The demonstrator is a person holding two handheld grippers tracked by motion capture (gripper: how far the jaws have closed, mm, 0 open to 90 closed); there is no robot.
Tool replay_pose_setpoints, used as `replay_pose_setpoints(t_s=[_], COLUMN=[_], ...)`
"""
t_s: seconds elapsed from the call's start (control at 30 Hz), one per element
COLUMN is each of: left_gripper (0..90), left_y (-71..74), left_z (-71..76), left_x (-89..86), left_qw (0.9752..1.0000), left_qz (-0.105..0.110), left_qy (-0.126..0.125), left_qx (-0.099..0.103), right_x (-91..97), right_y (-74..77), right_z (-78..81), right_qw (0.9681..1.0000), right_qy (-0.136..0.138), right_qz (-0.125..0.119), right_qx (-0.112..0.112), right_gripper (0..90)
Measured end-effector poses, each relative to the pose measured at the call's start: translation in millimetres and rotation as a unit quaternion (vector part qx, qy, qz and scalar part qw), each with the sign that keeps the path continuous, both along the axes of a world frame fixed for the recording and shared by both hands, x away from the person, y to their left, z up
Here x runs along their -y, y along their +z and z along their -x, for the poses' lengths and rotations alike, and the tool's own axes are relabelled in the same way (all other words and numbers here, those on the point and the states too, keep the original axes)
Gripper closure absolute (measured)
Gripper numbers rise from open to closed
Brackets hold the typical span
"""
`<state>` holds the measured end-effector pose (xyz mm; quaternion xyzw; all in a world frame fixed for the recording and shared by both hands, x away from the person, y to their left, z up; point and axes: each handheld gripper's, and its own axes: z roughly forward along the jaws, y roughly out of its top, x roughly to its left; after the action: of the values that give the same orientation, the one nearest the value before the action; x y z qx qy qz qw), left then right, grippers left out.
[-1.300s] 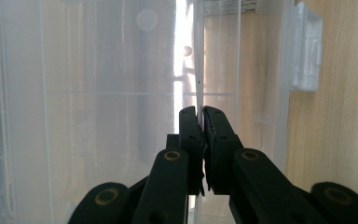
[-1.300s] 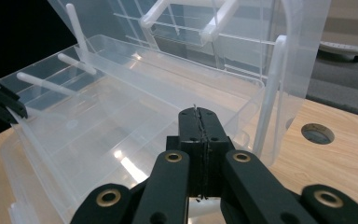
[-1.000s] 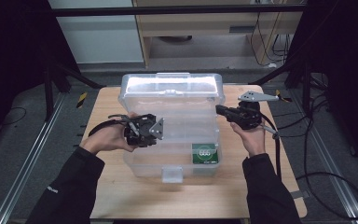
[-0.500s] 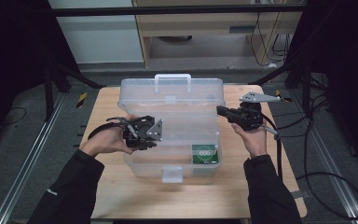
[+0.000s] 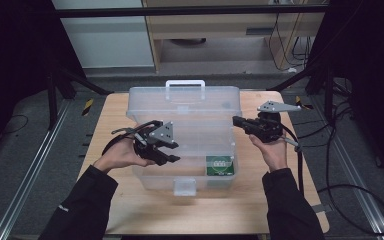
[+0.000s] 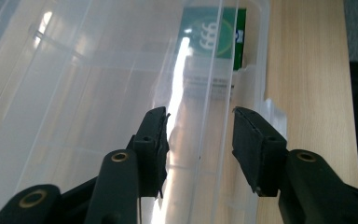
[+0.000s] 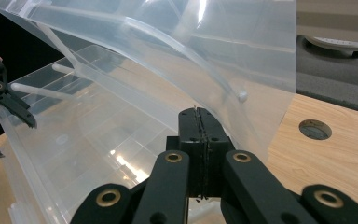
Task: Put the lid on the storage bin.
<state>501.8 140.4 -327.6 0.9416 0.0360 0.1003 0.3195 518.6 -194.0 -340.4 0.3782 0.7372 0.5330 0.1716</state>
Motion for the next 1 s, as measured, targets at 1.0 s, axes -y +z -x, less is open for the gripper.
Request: replay_pose_setpoints(t_s=[1.0], left_gripper=[87.5], left_y=[-1.6], left_z=[25.8], left_x=[-30.0], left_qw=[0.9725], left_qz=[0.178], left_qy=[0.149], left_qx=[0.019], right_x=[-0.8], right_y=[-3.3], right_z=[8.9], right_qw=[0.9998], right_qy=[0.017], right_qz=[0.008], right_qx=[-0.006], right_gripper=[90.0])
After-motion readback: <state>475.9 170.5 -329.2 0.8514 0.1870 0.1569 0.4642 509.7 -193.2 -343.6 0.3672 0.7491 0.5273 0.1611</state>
